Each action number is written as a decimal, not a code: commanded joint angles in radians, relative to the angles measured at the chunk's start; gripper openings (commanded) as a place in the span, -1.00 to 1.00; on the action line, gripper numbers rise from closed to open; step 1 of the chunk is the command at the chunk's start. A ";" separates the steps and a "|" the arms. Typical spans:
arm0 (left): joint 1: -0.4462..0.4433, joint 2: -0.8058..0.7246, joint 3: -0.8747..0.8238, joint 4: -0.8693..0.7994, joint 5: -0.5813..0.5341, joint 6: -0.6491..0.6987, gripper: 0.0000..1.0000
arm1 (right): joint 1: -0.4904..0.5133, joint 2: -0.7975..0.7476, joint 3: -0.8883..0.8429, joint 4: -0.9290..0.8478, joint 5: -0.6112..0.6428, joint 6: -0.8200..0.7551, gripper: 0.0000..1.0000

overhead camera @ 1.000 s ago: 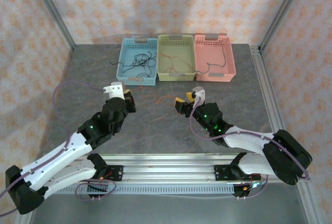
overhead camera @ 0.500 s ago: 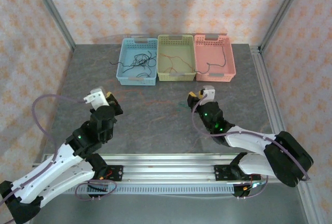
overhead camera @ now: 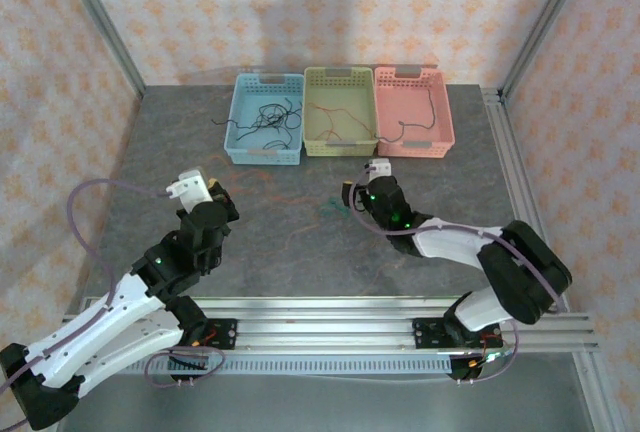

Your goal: Untangle the cables

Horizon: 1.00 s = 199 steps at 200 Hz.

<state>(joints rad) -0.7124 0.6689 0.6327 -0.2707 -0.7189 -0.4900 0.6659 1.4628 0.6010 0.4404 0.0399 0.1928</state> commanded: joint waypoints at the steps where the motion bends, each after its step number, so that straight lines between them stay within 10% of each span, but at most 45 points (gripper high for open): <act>1: 0.004 0.015 0.001 -0.003 -0.023 -0.006 -1.00 | -0.001 0.050 0.043 -0.077 -0.072 0.039 0.31; 68: 0.004 0.024 0.000 -0.004 -0.011 -0.005 -1.00 | 0.000 0.239 0.187 -0.218 -0.114 0.048 0.09; 138: 0.004 0.034 0.005 -0.008 -0.004 -0.001 -1.00 | -0.004 0.190 0.162 -0.225 -0.028 0.029 -1.00; 199: 0.005 0.028 0.003 -0.013 -0.015 -0.001 -1.00 | -0.062 0.008 0.034 -0.166 0.137 0.065 -1.00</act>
<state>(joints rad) -0.7124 0.7040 0.6327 -0.2729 -0.7116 -0.4896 0.6216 1.5307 0.6704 0.2493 0.0673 0.2363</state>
